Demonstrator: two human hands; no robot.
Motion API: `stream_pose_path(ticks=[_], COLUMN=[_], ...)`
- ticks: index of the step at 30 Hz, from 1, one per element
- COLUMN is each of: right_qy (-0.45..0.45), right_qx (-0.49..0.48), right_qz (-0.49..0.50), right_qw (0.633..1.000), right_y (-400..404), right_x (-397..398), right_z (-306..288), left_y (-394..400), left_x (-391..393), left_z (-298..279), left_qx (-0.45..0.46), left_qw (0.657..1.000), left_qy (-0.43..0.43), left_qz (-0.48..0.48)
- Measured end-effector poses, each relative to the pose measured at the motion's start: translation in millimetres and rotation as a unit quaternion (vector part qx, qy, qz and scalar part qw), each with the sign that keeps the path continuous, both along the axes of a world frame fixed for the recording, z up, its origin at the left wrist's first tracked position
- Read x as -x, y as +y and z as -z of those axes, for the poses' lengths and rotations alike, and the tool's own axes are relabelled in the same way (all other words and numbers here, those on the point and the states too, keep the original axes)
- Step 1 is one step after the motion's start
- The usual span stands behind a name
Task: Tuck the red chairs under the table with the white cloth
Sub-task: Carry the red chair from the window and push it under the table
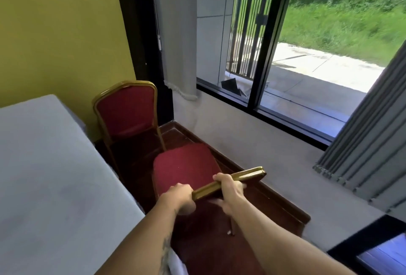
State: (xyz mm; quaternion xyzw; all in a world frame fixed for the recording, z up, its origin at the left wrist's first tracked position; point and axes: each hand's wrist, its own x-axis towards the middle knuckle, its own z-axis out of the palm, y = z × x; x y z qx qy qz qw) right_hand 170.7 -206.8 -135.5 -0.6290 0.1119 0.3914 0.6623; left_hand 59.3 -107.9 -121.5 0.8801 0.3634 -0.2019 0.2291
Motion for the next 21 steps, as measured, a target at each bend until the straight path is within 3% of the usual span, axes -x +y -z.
stream_pose_path(ticks=[6,13,21], right_qy=[-0.046,-0.094,-0.107], right_qx=[0.033,0.05,0.052], right_qz=[0.009,-0.095,-0.226], right_qw=[0.998,0.99,0.967], right_y=[-11.6,-8.3,29.7], right_x=[-44.9,-129.0,-218.4], right_z=[-4.0,-1.6,-4.1], left_y=[-31.4,-45.1,-37.7], left_x=[-33.6,-105.2,-182.6], left_z=[-4.5,-11.3,-11.7], left_qx=[0.008,0.002,0.022], left_qw=[1.0,0.999,0.994], left_qy=[0.014,0.05,0.051], left_qz=[0.0,-0.004,-0.095])
